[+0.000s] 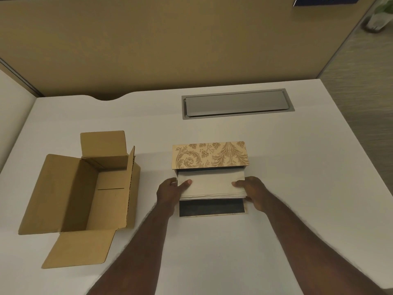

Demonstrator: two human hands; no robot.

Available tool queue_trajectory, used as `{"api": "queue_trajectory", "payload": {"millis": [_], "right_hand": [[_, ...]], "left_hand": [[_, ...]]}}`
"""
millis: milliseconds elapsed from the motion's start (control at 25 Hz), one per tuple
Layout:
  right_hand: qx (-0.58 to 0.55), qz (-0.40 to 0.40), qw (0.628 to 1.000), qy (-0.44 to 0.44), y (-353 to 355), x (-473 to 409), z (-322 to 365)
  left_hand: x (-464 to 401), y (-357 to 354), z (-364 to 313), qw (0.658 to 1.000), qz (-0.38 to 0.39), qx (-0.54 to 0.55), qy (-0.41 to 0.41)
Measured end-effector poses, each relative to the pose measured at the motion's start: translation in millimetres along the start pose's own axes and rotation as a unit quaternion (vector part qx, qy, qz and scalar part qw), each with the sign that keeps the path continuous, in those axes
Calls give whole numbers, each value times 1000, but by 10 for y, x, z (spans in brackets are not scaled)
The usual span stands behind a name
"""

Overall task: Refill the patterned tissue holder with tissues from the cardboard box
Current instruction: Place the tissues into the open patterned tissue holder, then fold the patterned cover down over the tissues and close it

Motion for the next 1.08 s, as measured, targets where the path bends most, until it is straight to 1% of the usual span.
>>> {"api": "queue_trajectory", "payload": {"millis": [40,120,160,240,360,440,600,720,880,960,1080], "right_hand": [[35,-10,999,17,55,-7,52],[131,-71,984,98,193,27,267],[191,-107,965,147,246,61,402],[317,-151,908,226,287,132,656],[443,-173,833,283,272,168,895],[495,-159,803,292,244,132,972],[542,-171,778,266,252,102,1029],[563,-206,756,264,224,184,1036],[560,-250,737,284,174,319,966],[560,-268,728,290,157,371,893],[546,-289,722,311,143,445,786]], "left_hand": [[16,13,-76,1000,1,-4,-14],[38,3,-276,997,21,-31,-75],[44,-19,-371,993,42,-46,-105],[51,-86,-521,983,96,-75,-137],[40,-190,-699,966,157,-136,-156],[24,-231,-778,952,172,-192,-165],[-40,-237,-834,945,171,-224,-164],[-48,-242,-866,936,162,-240,-199],[29,-194,-853,920,138,-264,-254],[77,-151,-811,919,124,-260,-270],[127,-99,-725,922,96,-257,-273]]}}
Point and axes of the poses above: each hand's wrist, its own x-axis away from the middle knuckle, its own y-axis out of the back of the hand, z = x × y, the point moved 8 cm from there along -x, towards the middle knuckle, and after that the axes turned 15 degrees about x, right-handed, at the moved point
